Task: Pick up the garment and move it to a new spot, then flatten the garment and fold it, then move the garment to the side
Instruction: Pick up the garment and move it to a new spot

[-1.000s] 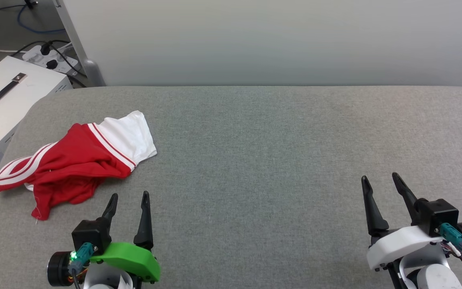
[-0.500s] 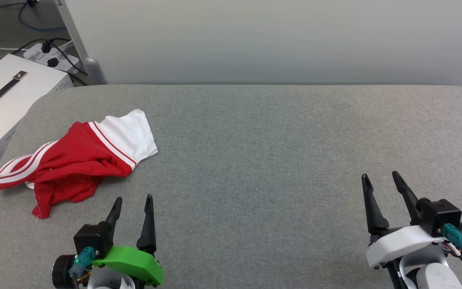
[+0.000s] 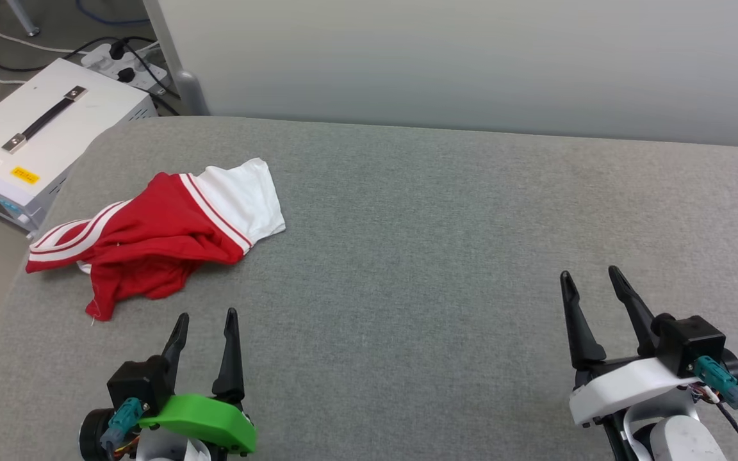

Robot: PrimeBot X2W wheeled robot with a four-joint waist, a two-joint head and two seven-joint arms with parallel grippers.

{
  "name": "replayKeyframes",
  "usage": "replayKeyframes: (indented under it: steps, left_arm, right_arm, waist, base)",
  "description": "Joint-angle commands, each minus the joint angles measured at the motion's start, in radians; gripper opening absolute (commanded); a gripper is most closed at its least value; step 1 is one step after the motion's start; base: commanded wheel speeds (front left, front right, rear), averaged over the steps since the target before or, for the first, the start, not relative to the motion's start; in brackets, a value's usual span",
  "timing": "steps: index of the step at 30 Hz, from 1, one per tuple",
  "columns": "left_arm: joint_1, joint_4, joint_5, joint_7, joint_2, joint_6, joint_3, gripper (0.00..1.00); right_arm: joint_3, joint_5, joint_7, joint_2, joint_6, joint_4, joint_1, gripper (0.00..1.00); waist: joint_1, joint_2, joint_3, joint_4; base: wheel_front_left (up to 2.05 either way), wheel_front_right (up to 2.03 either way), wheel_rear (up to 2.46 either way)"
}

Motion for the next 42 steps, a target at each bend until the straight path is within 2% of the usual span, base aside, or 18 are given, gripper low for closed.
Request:
replayKeyframes:
  steps: [1,3,9,23,31,42]
  left_arm:
    - [-0.002,0.006,-0.012,-0.010,-0.004,-0.006,0.000,1.00]
    - [-0.003,0.008,-0.027,-0.018,-0.005,-0.005,-0.004,1.00]
    - [0.000,0.008,-0.031,-0.025,-0.005,-0.005,-0.008,1.00]
    - [0.011,-0.005,-0.028,-0.025,-0.005,-0.007,0.000,1.00]
    - [0.015,-0.019,-0.019,-0.025,-0.005,-0.008,0.006,1.00]
    - [0.018,-0.024,-0.010,-0.025,-0.005,-0.006,0.004,1.00]
  right_arm:
    - [0.010,0.011,-0.012,-0.001,-0.001,0.005,-0.016,1.00]
    - [0.029,0.021,-0.020,-0.001,-0.001,0.013,-0.014,1.00]
    - [0.051,0.028,-0.027,-0.001,-0.001,0.012,-0.016,1.00]
    - [0.085,0.038,-0.027,-0.001,-0.001,0.010,-0.012,1.00]
    - [0.098,0.045,-0.027,-0.001,-0.001,0.012,-0.011,1.00]
    - [0.104,0.044,-0.027,-0.001,-0.001,0.017,-0.015,1.00]
  waist:
    - [0.0000,0.0111,-0.002,0.028]
    - [0.0000,0.0115,-0.003,0.076]
    - [0.0000,0.0118,-0.005,0.154]
    - [0.0000,0.0118,-0.012,0.270]
    - [0.0000,0.0118,-0.011,0.299]
    - [0.0000,0.0118,-0.009,0.295]
  base:
    - [0.00,0.00,0.00]
    - [0.00,0.00,0.00]
    - [0.00,0.00,0.00]
    - [0.00,0.00,0.00]
    - [0.00,0.00,0.00]
    - [0.00,0.00,0.00]
